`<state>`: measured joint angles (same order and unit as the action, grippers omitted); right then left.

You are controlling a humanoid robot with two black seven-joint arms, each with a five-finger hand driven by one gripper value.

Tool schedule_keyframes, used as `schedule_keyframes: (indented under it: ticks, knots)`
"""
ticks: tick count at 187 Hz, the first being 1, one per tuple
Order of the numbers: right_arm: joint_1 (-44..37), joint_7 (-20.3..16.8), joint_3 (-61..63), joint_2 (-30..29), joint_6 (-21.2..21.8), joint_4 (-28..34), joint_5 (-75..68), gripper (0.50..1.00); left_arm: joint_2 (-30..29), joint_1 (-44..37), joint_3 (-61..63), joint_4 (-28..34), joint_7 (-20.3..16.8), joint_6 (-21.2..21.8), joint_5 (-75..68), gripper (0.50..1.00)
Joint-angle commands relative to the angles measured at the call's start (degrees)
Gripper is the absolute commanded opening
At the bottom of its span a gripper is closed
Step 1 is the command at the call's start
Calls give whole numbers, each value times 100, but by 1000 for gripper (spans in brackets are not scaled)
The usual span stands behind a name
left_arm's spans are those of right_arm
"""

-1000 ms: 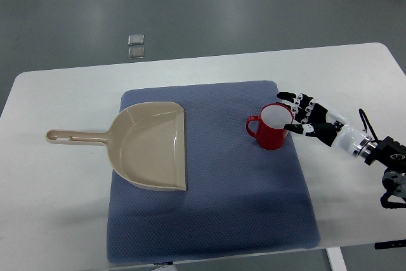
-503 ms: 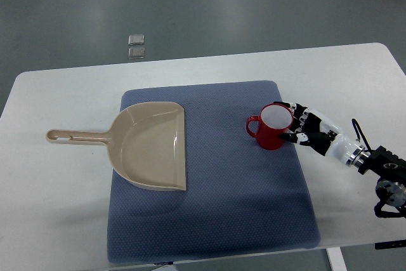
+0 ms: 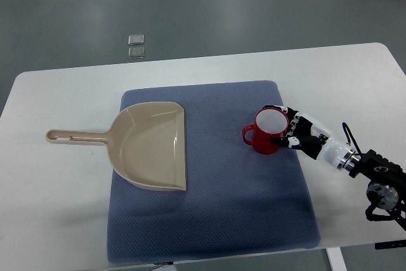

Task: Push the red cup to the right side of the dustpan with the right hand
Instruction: 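Push the red mug with the right hand toward the dustpan's edge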

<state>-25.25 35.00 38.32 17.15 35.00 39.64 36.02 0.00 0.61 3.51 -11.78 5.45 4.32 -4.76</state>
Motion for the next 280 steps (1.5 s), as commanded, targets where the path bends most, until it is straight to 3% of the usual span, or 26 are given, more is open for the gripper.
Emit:
schedule_keyframes:
  ticks: [1, 233, 280]
  knots:
    - [-24, 0, -27, -71, 0, 0, 28, 934, 0, 0, 0, 0, 0, -1, 2, 1000]
    - [-279, 0, -167, -1038, -125, 0, 590, 934, 0, 0, 0, 0, 0, -1, -7, 1000]
    - [-384, 0, -519, -1144, -327, 9, 590, 934, 0, 0, 0, 0, 0, -1, -7, 1000]
